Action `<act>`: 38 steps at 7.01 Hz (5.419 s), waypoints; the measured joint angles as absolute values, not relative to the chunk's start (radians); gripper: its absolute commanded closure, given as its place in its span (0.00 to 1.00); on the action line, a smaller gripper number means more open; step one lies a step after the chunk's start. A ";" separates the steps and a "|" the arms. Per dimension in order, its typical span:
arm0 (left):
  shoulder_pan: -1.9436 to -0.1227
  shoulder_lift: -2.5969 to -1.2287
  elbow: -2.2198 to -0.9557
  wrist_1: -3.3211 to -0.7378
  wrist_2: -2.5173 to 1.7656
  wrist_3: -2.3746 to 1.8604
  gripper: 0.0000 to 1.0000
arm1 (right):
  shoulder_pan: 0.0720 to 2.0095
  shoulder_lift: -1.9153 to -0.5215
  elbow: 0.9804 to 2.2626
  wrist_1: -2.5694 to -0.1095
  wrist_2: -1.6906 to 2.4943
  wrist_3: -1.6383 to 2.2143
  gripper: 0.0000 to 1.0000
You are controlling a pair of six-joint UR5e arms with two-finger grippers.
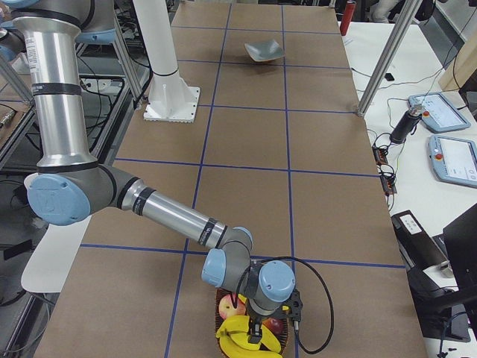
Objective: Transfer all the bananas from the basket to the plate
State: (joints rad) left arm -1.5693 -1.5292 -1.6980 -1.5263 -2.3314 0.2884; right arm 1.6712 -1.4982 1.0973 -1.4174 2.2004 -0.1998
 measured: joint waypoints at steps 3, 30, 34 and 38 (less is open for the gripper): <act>-1.569 -1.529 -1.698 -1.526 -2.331 0.288 0.00 | 1.671 -1.510 1.094 -1.417 2.172 -0.207 0.19; -1.492 -1.685 -1.713 -1.531 -2.423 -0.062 0.00 | 1.303 -1.161 1.792 -1.841 2.308 0.374 1.00; -1.269 -1.982 -1.725 -1.542 -2.536 -0.564 0.00 | 0.941 -0.958 1.926 -1.838 2.289 0.856 1.00; -1.097 -2.148 -1.683 -1.714 -2.543 -0.924 0.00 | 0.672 -0.795 1.927 -1.840 2.137 1.073 1.00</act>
State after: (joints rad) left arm -1.0974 -2.1481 -1.6833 -1.7139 -2.5433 -0.9239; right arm 0.6723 -0.7955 1.9265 -1.8404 2.1374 1.0728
